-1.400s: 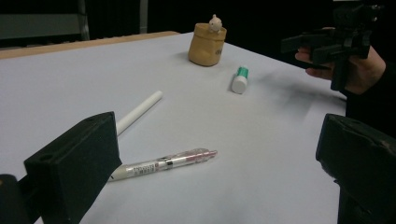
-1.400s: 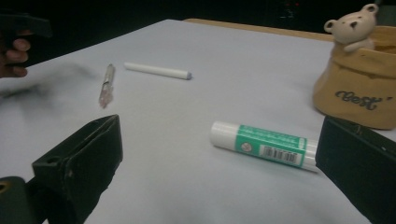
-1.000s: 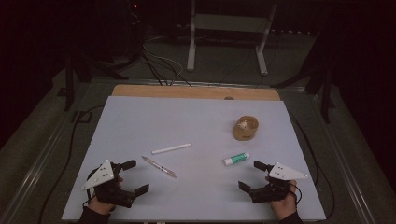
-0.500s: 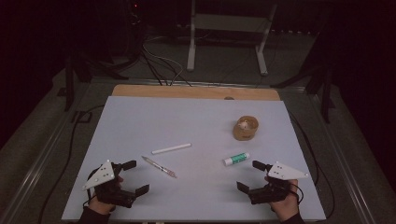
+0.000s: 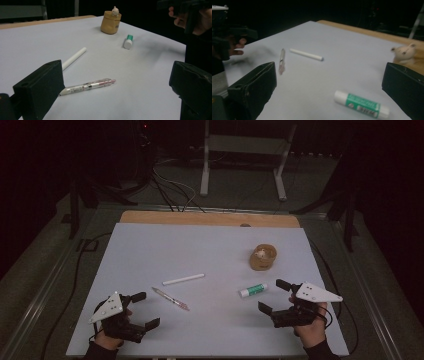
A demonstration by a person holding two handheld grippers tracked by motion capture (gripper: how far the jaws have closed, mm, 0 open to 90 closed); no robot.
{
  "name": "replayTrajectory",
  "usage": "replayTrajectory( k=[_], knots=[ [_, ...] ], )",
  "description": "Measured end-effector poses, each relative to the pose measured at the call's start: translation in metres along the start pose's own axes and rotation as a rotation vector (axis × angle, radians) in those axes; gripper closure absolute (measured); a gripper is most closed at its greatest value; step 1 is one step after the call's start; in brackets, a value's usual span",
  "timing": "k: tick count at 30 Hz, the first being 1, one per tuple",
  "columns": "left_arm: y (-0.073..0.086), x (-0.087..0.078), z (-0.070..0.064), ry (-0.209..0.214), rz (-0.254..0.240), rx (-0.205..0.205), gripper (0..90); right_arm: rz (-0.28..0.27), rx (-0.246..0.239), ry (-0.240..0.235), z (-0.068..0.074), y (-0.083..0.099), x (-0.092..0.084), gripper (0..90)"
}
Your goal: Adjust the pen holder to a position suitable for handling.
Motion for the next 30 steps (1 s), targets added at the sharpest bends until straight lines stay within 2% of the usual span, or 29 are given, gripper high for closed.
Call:
replayTrajectory(
  k=[10,21,30],
  knots=[
    [0.000,0.000,0.000,-0.001,-0.001,-0.002,0.3,-0.029,-0.012,0.025,-0.015,-0.016,0.003,0.0],
    [0.000,0.001,0.000,0.000,0.000,-0.004,0.3,-0.054,0.015,0.081,-0.045,-0.029,0.001,0.0],
    [0.000,0.001,0.000,0.001,0.000,-0.005,0.3,-0.028,0.038,0.136,-0.070,-0.031,0.010,0.0]
  ],
)
Point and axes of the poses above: each handheld gripper's, and its own axes: x roughly forward along the jaws, y roughly out of its underside, z roughly to its left, the point moved 1 cm from there along x, roughly forward along the jaws, and after that the axes turned 5 degrees about -x, right-handed, at the moved point
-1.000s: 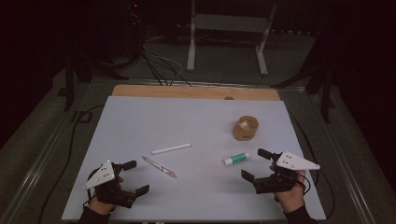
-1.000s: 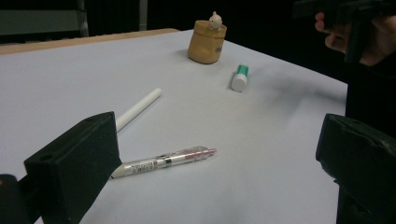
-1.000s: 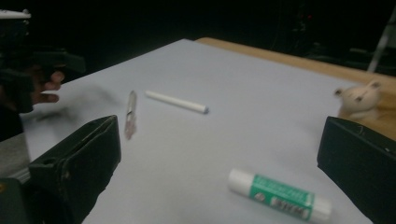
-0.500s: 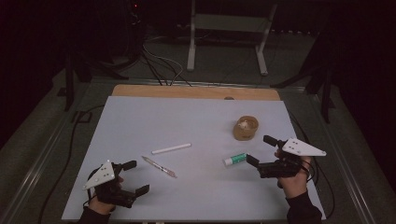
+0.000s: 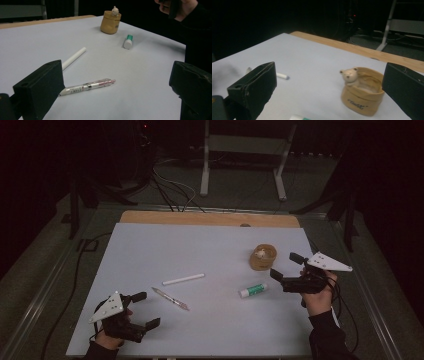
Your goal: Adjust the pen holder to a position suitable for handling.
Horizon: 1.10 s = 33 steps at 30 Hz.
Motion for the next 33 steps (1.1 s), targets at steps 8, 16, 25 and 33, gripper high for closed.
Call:
replayTrajectory(
  k=[8,16,25,33],
  knots=[
    [0.000,0.000,0.000,0.000,-0.001,-0.001,0.3,0.024,0.012,0.058,-0.018,0.003,0.012,0.0],
    [0.000,0.000,0.000,-0.001,0.001,0.001,0.3,0.047,0.063,0.099,-0.045,0.011,0.024,0.0],
    [0.000,0.001,0.000,0.001,0.002,0.000,0.4,0.119,0.098,0.169,-0.070,0.026,0.037,6.0],
    [0.000,0.000,0.000,0.001,-0.001,-0.001,0.3,0.198,0.147,0.246,-0.087,0.041,0.048,14.3]
  ],
)
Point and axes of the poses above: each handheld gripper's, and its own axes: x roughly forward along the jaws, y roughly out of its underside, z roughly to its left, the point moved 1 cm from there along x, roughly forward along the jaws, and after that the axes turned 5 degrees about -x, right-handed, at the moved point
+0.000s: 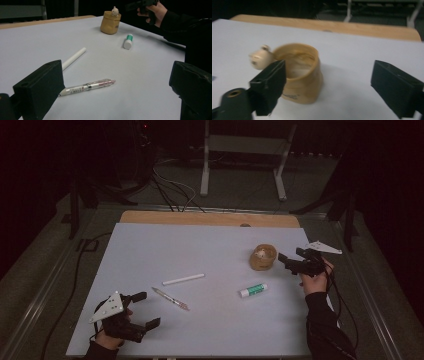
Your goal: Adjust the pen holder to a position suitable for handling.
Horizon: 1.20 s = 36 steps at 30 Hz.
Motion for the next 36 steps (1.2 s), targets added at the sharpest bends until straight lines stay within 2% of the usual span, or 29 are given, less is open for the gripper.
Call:
replayTrajectory(
  k=[1,3,5,6,10,11,14,20,31,32,36],
  knots=[
    [0.000,0.000,0.000,0.000,-0.002,-0.001,0.3,0.052,0.012,0.028,-0.002,0.003,0.006,16.0],
    [0.000,0.000,0.000,0.001,-0.002,0.001,0.3,0.074,0.017,0.031,-0.004,0.006,0.010,20.8],
    [0.000,0.000,0.000,0.000,0.001,0.000,0.4,0.096,0.019,0.061,-0.004,0.008,0.015,24.1],
    [0.000,0.000,0.000,0.000,0.000,-0.001,0.3,0.107,0.023,0.061,-0.005,0.009,0.017,28.7],
    [0.000,0.001,0.000,-0.002,0.002,0.001,0.3,0.152,0.041,0.118,-0.005,0.012,0.027,45.9],
    [0.000,0.001,0.000,-0.002,0.002,0.001,0.3,0.152,0.041,0.118,-0.005,0.012,0.027,45.9],
    [0.000,0.001,0.000,-0.002,0.001,0.000,0.3,0.197,0.031,0.117,-0.004,0.015,0.037,66.4],
    [0.000,0.001,0.000,-0.002,0.002,0.002,0.3,0.245,0.020,0.110,-0.002,0.016,0.048,90.0],
    [0.000,0.001,0.000,-0.003,0.005,0.005,0.3,0.286,0.030,0.044,0.009,0.017,0.062,90.0],
    [0.000,0.001,0.000,-0.004,0.006,0.007,0.3,0.293,0.023,0.051,0.010,0.017,0.063,90.0],
    [0.000,0.001,0.001,-0.006,0.008,0.004,0.3,0.301,0.048,0.045,0.010,0.018,0.064,90.0]
  ],
)
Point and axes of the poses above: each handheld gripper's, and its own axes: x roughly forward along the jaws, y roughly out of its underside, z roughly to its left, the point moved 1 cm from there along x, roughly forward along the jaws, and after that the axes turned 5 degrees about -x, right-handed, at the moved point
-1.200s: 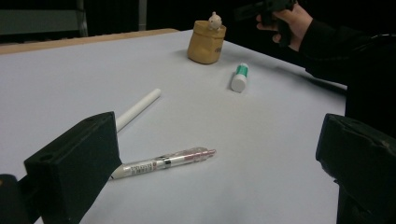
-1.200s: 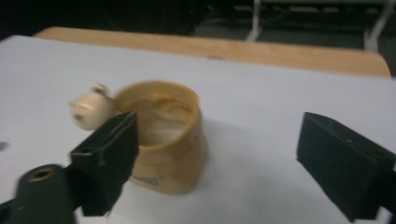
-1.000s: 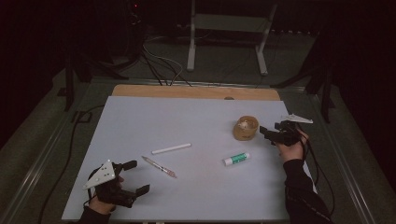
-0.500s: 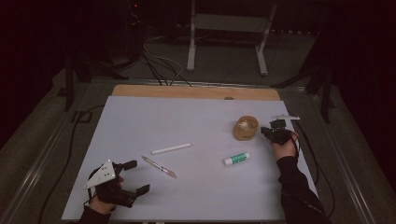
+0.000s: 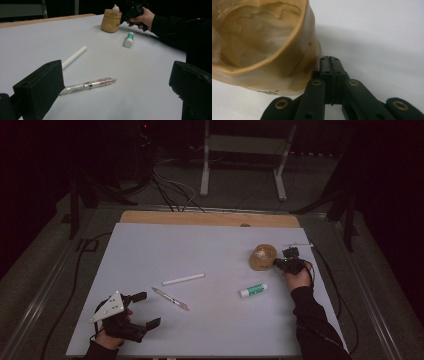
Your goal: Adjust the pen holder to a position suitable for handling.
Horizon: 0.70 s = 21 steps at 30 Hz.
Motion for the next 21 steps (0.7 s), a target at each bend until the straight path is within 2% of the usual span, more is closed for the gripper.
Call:
replayTrajectory(
  k=[2,11,21],
  knots=[
    [0.000,0.001,0.000,-0.001,0.001,0.002,0.3,0.003,0.007,-0.010,0.002,0.000,0.001,90.0],
    [0.000,0.001,0.000,0.001,0.003,0.000,0.3,0.018,-0.030,-0.059,0.023,-0.007,0.009,90.0],
    [0.000,0.001,0.000,0.001,0.003,0.001,0.3,0.045,-0.064,-0.091,0.046,-0.016,0.019,90.0]
  ],
)
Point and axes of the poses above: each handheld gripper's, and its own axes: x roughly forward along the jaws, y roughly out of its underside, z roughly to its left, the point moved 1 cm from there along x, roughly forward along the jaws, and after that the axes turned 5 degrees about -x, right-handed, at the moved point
